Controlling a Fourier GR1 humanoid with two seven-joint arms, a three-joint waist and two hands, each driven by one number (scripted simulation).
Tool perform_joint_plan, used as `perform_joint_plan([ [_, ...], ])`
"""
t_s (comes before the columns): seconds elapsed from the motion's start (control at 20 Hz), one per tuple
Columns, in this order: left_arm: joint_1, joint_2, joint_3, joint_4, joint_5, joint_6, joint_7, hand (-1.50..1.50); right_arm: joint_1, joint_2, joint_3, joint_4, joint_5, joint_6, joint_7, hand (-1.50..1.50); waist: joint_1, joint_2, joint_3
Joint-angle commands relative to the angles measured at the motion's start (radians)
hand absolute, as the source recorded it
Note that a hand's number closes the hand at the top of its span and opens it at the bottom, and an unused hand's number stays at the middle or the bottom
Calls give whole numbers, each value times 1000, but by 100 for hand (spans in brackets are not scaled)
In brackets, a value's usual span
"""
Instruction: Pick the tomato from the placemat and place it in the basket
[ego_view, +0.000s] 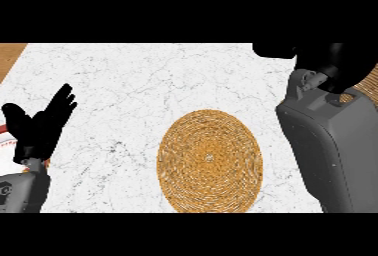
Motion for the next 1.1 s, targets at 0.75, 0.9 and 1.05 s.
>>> perform_joint_plan([
  [0.75,-48,-17,5,59,-26,-2,-22,0,300,-175,-322,-80,-174,3,-218,150,5,4,1],
  [0.9,-14,-12,12,-6,-16,-6,17,0,387,-168,-338,-131,-206,-43,-263,150,6,3,1],
  [1.05,16,-6,19,-37,4,-22,14,0,438,-153,-393,-57,-65,-226,-224,150,14,6,1],
])
